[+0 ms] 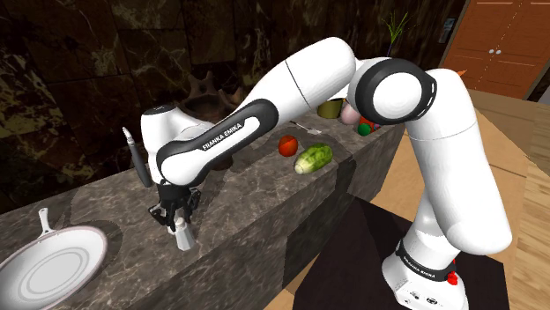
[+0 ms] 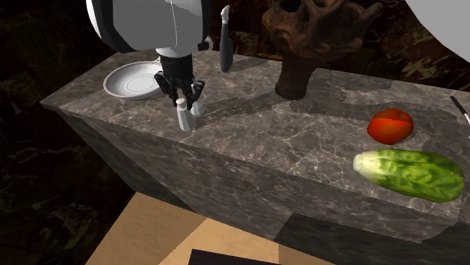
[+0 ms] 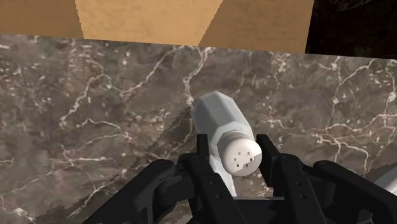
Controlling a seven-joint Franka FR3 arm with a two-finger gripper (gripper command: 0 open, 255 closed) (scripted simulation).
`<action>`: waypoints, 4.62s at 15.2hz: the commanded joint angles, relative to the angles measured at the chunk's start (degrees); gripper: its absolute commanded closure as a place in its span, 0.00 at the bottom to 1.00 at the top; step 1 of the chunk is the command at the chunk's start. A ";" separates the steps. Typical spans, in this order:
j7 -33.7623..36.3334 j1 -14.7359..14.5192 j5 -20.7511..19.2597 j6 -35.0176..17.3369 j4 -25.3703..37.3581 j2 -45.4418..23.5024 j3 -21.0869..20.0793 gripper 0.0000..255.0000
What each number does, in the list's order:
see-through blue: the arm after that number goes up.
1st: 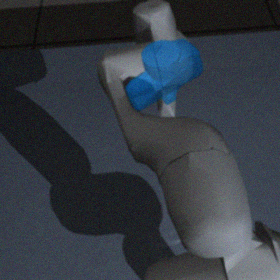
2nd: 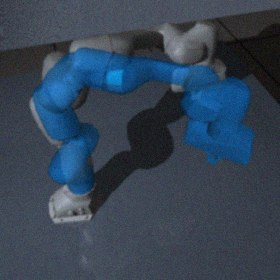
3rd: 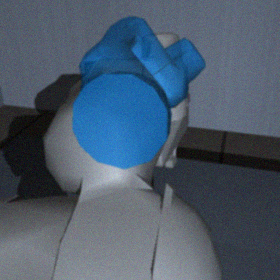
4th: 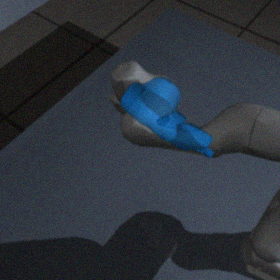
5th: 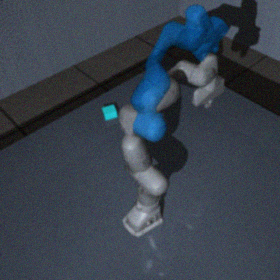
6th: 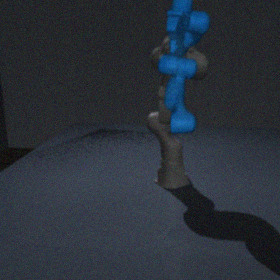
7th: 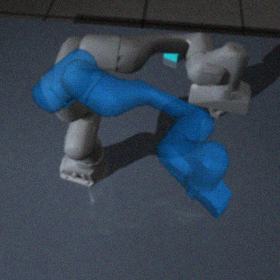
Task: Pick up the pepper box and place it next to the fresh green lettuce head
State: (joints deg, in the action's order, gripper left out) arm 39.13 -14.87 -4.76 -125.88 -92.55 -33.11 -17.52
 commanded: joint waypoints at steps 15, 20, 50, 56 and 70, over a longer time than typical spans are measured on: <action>-0.16 0.35 0.98 5.95 2.55 3.41 -0.69 1.00; -0.19 0.45 1.38 9.12 4.41 4.77 -0.94 1.00; -11.18 9.53 7.38 18.46 -3.27 21.70 0.59 1.00; -19.49 14.37 9.77 17.33 -11.73 28.57 3.52 1.00; -38.81 23.87 10.86 17.92 -21.28 36.92 12.98 1.00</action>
State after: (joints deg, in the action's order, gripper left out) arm 1.93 8.25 6.20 -108.26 -113.84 3.69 -5.38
